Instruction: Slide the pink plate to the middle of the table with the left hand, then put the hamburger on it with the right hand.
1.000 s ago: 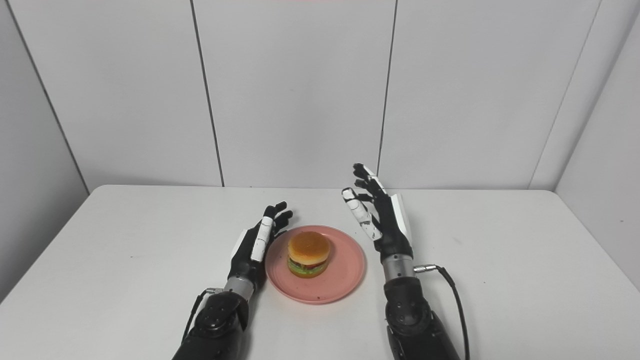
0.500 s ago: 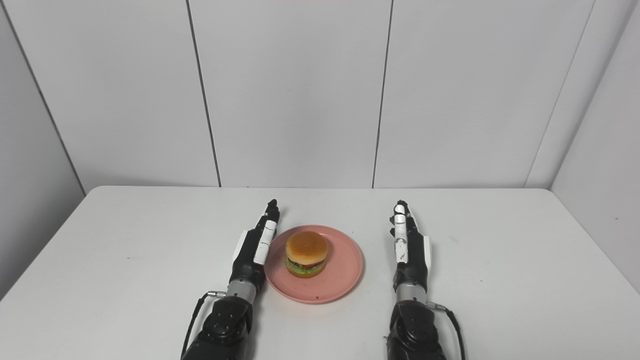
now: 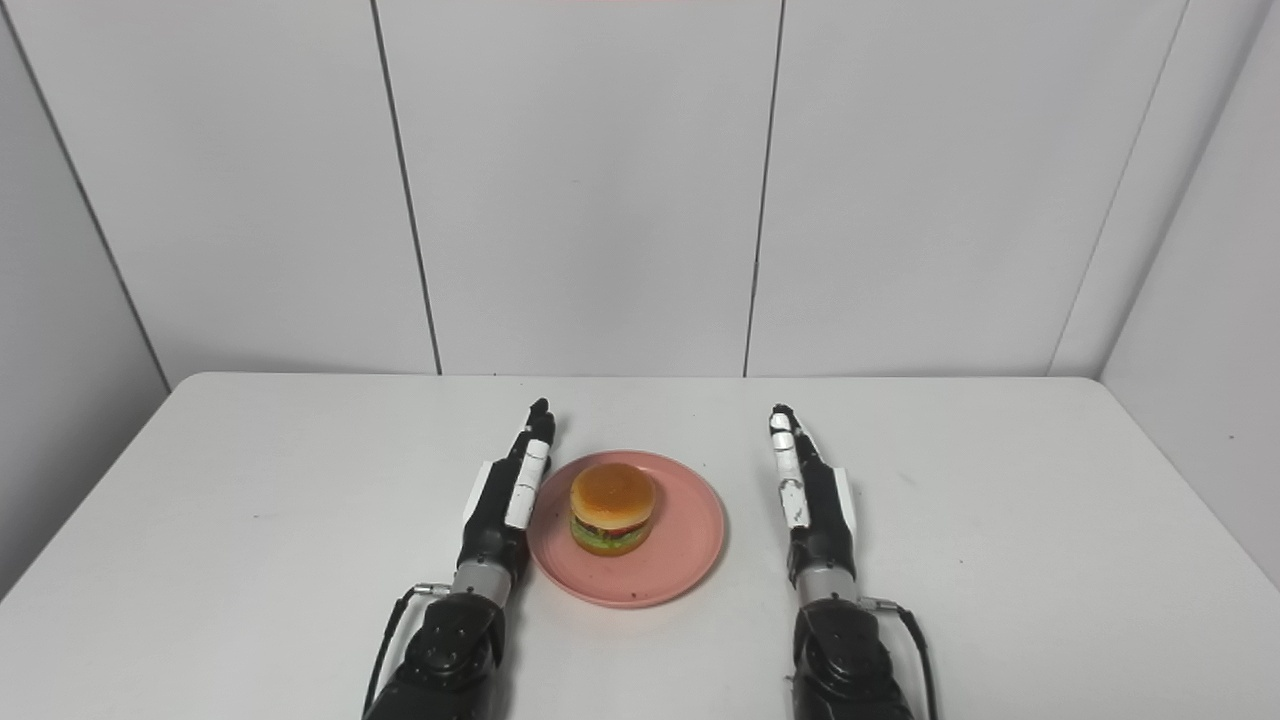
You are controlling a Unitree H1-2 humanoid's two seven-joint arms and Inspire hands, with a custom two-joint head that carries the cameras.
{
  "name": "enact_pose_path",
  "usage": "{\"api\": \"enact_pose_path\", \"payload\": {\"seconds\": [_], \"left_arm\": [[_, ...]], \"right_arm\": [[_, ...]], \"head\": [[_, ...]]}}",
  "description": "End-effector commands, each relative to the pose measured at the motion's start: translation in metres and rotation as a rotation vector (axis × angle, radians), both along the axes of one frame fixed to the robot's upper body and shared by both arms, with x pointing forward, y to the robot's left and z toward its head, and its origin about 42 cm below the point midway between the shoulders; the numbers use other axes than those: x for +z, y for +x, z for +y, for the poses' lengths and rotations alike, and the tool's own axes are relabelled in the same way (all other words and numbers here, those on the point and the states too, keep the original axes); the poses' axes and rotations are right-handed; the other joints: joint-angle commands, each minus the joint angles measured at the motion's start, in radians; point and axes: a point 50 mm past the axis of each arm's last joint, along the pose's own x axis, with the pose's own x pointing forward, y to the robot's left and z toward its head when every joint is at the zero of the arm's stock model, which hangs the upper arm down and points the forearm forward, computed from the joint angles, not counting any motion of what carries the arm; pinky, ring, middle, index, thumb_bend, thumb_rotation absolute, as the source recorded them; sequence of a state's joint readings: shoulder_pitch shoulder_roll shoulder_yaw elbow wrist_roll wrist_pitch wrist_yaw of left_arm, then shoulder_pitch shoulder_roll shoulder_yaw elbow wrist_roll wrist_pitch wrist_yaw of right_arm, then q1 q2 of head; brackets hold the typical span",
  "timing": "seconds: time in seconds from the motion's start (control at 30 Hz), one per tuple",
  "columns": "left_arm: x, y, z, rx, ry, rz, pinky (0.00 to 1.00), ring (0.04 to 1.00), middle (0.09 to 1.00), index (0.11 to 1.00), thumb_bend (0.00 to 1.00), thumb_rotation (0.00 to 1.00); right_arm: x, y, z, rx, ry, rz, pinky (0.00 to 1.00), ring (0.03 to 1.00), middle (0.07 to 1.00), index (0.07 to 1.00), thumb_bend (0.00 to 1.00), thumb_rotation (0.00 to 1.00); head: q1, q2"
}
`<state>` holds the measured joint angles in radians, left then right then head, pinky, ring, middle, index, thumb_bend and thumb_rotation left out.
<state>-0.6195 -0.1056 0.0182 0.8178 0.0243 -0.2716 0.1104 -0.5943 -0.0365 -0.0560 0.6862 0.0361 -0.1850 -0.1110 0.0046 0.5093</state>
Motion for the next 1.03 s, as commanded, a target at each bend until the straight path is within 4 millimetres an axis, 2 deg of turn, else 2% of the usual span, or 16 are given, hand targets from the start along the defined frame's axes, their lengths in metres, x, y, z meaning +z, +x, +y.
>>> {"api": "enact_pose_path", "payload": {"seconds": [0.0,0.33,0.73,1.0], "left_arm": [[-0.009,-0.002,0.006,0.035,0.002,0.030,1.00,1.000,1.000,0.990,0.91,1.00],[-0.012,-0.001,0.005,0.054,-0.013,0.039,1.00,1.000,1.000,0.987,0.90,1.00],[-0.012,0.000,0.009,0.061,-0.019,0.040,1.00,1.000,1.000,0.982,0.91,0.99],[-0.011,0.002,0.012,0.064,-0.004,0.031,1.00,1.000,1.000,0.980,0.90,0.99]], "right_arm": [[0.008,0.004,0.006,0.035,-0.019,-0.014,0.97,0.939,0.909,0.882,0.80,1.00],[0.006,0.005,0.013,0.050,-0.018,-0.006,0.94,0.909,0.886,0.866,0.80,1.00],[0.004,0.004,0.019,0.059,-0.021,0.003,0.94,0.915,0.895,0.879,0.80,1.00],[0.003,0.000,0.029,0.097,0.081,-0.014,0.89,0.901,0.890,0.895,0.86,1.00]], "head": [[0.002,0.000],[0.033,-0.006],[0.023,-0.007],[0.016,-0.007]]}}
